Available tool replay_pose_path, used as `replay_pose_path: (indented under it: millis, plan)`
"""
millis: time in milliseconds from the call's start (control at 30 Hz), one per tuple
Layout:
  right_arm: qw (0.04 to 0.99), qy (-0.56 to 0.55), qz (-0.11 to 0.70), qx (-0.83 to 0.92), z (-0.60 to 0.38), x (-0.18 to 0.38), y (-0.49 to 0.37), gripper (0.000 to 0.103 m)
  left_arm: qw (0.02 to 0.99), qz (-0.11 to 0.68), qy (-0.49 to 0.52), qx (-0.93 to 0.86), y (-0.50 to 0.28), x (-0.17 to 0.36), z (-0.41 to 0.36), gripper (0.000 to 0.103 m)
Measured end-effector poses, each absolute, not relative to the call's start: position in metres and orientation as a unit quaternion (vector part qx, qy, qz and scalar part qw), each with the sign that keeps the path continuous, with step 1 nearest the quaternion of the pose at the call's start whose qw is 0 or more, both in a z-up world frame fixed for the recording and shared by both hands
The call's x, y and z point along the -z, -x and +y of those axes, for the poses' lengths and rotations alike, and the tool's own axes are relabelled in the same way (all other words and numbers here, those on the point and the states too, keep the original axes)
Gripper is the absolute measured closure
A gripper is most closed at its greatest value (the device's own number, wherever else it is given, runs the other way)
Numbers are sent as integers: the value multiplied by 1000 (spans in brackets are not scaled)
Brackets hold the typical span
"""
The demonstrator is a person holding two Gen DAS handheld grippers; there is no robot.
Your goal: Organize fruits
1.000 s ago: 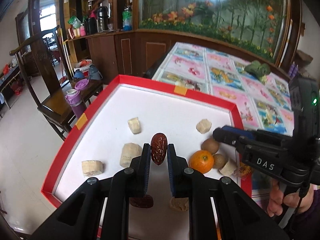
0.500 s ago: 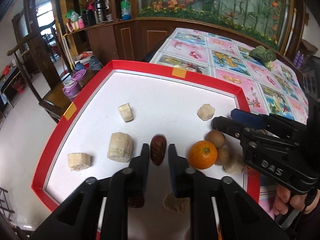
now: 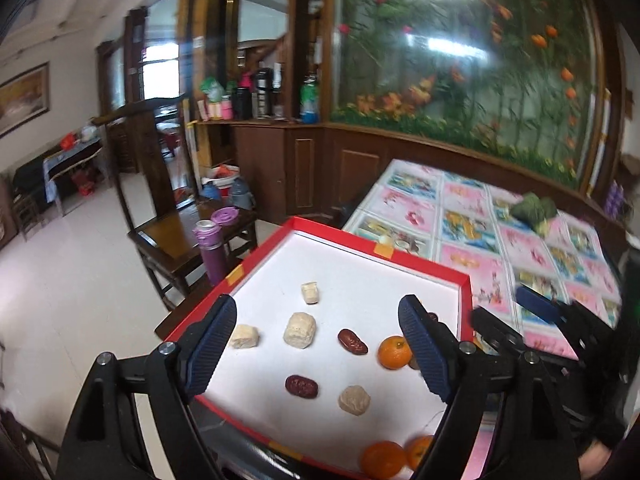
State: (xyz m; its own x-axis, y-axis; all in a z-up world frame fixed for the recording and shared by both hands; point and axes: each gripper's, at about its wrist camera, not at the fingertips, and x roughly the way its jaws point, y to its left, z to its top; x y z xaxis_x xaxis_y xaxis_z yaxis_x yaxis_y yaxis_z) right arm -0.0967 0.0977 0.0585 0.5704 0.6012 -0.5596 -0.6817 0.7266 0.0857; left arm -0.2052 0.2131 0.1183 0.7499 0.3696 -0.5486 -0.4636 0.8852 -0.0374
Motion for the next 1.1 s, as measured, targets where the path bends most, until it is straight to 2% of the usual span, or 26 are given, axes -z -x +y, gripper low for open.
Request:
replay_pose_path:
  millis: [267, 600, 667, 1100]
  plan:
    - [917, 66, 236, -315, 48, -85, 143, 18, 935, 242, 74, -250, 225, -133, 185, 18]
    - [936, 48, 192, -291, 4, -121, 202, 10, 942, 215, 18, -257, 248, -147, 151, 12]
    - [939, 45, 184, -288, 0, -126, 211, 9, 941, 214, 10, -264, 251, -147, 149, 0]
    - [942, 35, 167, -289, -2, -131, 224, 5, 939, 218, 7, -265, 249, -142, 151, 0]
